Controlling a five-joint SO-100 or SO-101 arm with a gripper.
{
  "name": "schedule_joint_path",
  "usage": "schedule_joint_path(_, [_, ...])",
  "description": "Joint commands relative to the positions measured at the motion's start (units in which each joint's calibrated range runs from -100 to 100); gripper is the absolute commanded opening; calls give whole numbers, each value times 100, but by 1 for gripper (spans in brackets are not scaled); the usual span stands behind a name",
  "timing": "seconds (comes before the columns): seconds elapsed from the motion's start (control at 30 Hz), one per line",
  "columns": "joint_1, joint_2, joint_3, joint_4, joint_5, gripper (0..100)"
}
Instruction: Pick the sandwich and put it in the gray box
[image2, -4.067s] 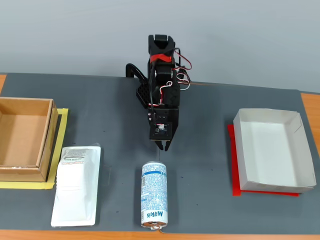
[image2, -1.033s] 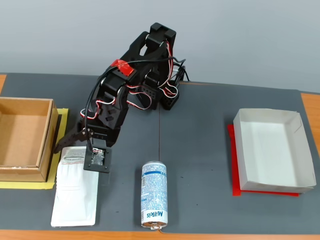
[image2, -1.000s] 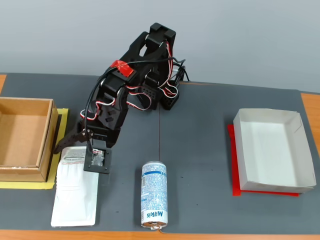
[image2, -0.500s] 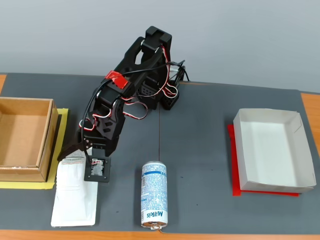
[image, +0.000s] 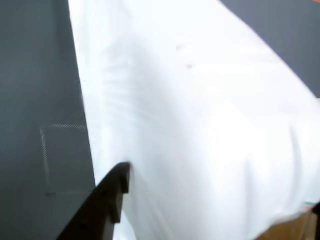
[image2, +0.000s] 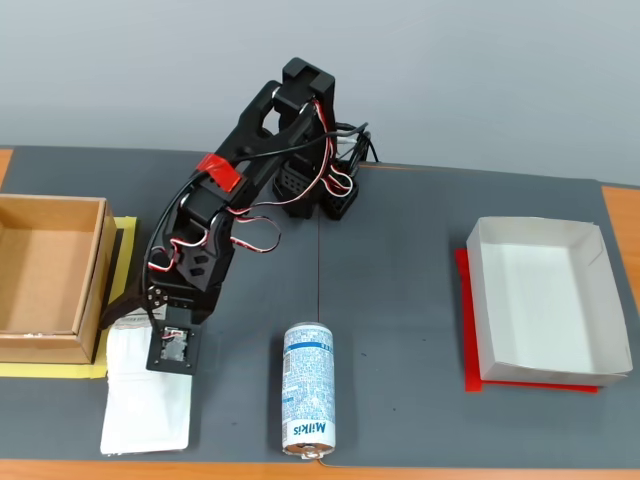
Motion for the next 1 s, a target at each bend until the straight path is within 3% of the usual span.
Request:
schedule_joint_path(0.0, [49, 20, -286, -178, 24, 40])
schedule_joint_path(0.77, [49, 707, -196, -508, -18, 39])
schedule_joint_path(0.97, [49, 732, -196, -508, 3, 17])
